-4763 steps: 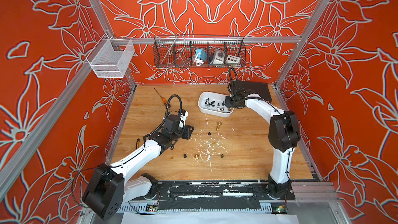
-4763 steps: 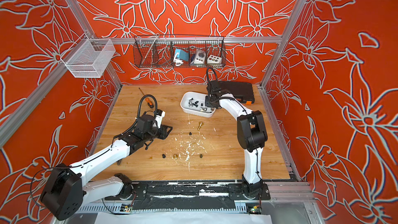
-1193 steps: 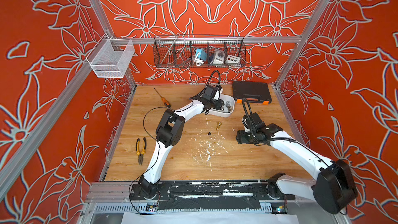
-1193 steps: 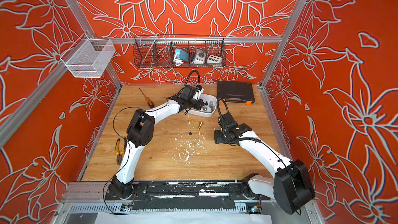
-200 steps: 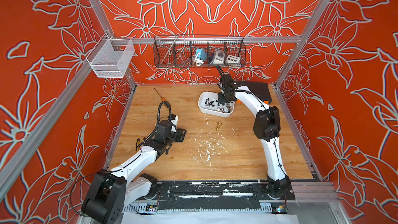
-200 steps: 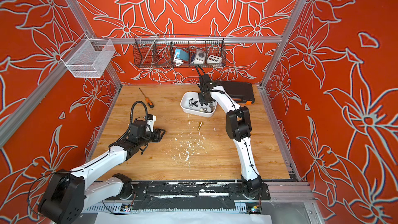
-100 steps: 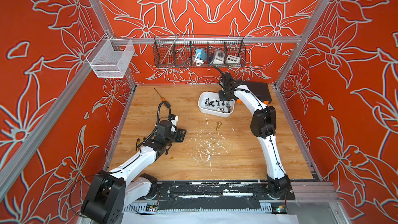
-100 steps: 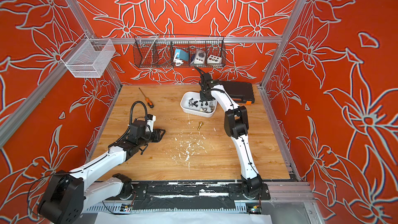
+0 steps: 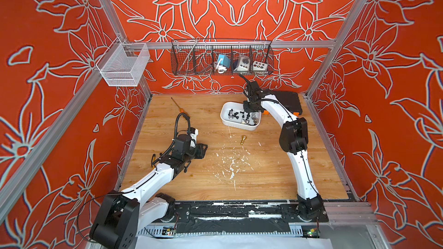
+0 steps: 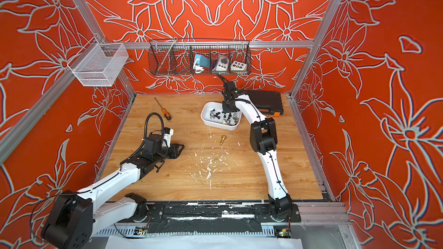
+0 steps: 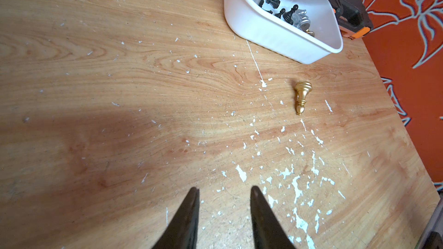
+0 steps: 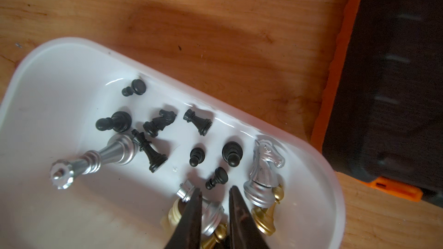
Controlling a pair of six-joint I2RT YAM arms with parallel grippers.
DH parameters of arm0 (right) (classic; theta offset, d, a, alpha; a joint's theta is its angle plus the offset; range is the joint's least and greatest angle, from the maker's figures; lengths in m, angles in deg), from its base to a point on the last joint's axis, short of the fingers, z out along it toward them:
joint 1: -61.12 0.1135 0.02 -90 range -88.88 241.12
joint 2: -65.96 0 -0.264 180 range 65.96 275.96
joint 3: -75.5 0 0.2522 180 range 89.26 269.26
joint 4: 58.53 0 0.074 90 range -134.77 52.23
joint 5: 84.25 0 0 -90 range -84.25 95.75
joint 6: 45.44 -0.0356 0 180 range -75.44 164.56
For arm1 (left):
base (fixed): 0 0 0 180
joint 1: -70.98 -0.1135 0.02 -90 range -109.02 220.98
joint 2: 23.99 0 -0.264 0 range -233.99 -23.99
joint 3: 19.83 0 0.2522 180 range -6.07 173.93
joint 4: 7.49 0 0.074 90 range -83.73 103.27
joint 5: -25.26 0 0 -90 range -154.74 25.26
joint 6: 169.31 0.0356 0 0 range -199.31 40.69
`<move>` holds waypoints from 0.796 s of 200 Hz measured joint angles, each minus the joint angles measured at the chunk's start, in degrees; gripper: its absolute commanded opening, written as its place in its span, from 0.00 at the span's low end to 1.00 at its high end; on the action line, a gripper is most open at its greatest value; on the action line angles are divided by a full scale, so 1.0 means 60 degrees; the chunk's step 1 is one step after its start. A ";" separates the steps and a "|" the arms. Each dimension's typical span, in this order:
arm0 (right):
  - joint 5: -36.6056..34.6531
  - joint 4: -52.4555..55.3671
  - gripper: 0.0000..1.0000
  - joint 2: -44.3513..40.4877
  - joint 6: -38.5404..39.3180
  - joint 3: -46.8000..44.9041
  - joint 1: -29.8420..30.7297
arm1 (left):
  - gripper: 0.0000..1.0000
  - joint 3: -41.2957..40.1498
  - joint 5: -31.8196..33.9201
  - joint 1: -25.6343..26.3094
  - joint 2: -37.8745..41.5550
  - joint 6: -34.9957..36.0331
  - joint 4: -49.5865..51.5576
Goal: Put the chess pieces into the storage box
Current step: Place the chess piece in the storage box.
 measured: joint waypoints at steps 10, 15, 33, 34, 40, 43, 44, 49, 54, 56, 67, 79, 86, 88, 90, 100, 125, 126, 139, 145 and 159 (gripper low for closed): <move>0.0004 -0.0062 0.23 -0.0124 0.0000 -0.0240 -0.0004 | 0.36 0.0000 -0.0004 0.0000 0.0000 0.0000 0.0000; 0.0004 -0.0091 0.23 -0.0189 0.0000 -0.0357 -0.0007 | 0.37 0.0000 -0.0007 0.0000 0.0000 0.0000 0.0000; 0.0000 -0.0197 0.23 -0.0412 -0.0007 -0.0692 -0.0022 | 0.37 0.0000 -0.0018 0.0000 0.0000 0.0000 0.0000; 0.0000 -0.0204 0.23 -0.0419 -0.0011 -0.0707 -0.0022 | 0.37 0.0000 -0.0022 0.0000 0.0000 0.0000 0.0000; 0.0004 -0.0244 0.23 -0.0495 -0.0011 -0.0812 -0.0026 | 0.37 0.0000 -0.0025 0.0000 0.0000 0.0000 0.0000; 0.0004 -0.0255 0.23 -0.0525 -0.0011 -0.0856 -0.0029 | 0.37 0.0000 -0.0025 0.0000 0.0000 0.0000 0.0000; 0.0004 -0.0259 0.23 -0.0528 -0.0011 -0.0863 -0.0029 | 0.37 0.0000 -0.0025 0.0000 0.0000 0.0000 0.0000; 0.0004 -0.0273 0.23 -0.0590 -0.0011 -0.0925 -0.0029 | 0.37 0.0000 -0.0029 0.0000 0.0000 0.0000 0.0000; 0.0004 -0.0302 0.23 -0.0648 -0.0015 -0.0987 -0.0029 | 0.37 0.0000 -0.0029 0.0000 0.0000 0.0000 0.0000; 0.0004 -0.0317 0.23 -0.0667 -0.0015 -0.1013 -0.0029 | 0.37 0.0000 -0.0029 0.0000 0.0000 0.0000 0.0000; 0.0004 -0.0361 0.23 -0.0780 -0.0015 -0.1107 -0.0029 | 0.37 0.0000 -0.0033 0.0000 0.0000 0.0000 0.0000; 0.0007 -0.0455 0.23 -0.0896 -0.0015 -0.1246 -0.0029 | 0.37 0.0000 -0.0033 0.0000 0.0000 0.0000 0.0000; 0.0011 -0.0503 0.23 -0.0973 -0.0015 -0.1344 -0.0029 | 0.37 0.0000 -0.0036 0.0000 0.0000 0.0000 0.0000; 0.0015 -0.0525 0.23 -0.0994 -0.0018 -0.1384 -0.0029 | 0.37 0.0000 -0.0036 0.0000 0.0000 0.0000 0.0000; 0.0011 -0.0535 0.23 -0.1024 -0.0018 -0.1421 -0.0029 | 0.37 0.0000 -0.0036 0.0000 0.0000 0.0000 0.0000; 0.0018 -0.0590 0.23 -0.1162 -0.0022 -0.1603 -0.0029 | 0.37 0.0000 -0.0036 0.0000 0.0000 0.0004 0.0000; 0.0076 -0.0769 0.22 -0.1486 -0.0055 -0.2029 -0.0033 | 0.37 0.0000 -0.0044 0.0000 0.0000 0.0004 0.0000; 0.0073 -0.0780 0.22 -0.1497 -0.0058 -0.2047 -0.0033 | 0.37 0.0000 -0.0047 0.0000 0.0000 0.0000 0.0000; 0.0109 -0.0922 0.22 -0.1756 -0.0084 -0.2430 -0.0036 | 0.37 0.0000 -0.0055 0.0000 0.0000 0.0000 0.0000; 0.0142 -0.0991 0.22 -0.1891 -0.0098 -0.2630 -0.0036 | 0.37 0.0000 -0.0066 0.0000 0.0000 0.0004 0.0000; 0.0197 -0.1151 0.22 -0.2248 -0.0153 -0.3129 -0.0036 | 0.37 0.0000 -0.0084 0.0000 0.0000 0.0004 -0.0004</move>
